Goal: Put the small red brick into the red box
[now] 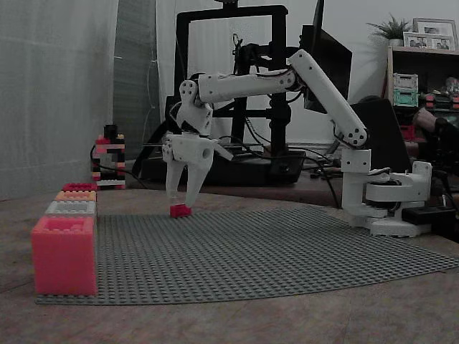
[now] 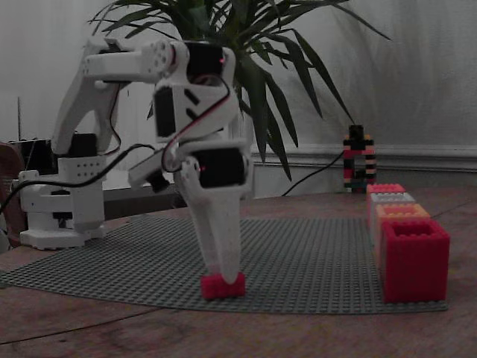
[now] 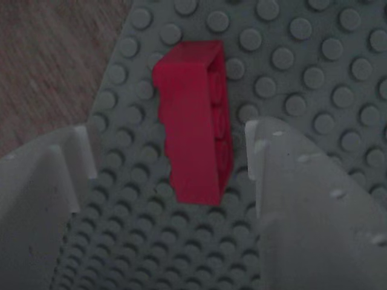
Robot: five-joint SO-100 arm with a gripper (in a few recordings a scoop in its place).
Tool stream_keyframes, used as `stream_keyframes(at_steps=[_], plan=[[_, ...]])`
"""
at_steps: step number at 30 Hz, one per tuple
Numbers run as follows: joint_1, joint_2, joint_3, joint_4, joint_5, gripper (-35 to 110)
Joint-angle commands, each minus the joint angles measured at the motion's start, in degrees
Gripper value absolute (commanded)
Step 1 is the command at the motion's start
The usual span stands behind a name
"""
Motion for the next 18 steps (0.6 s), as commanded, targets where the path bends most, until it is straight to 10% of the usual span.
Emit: stream_keyframes(at_steps=[1,18], plan=[[1.3,1.6,-3.7,1.1,0.2,22],[1.1,-1.2,-7.5,2.0,0.5,0]])
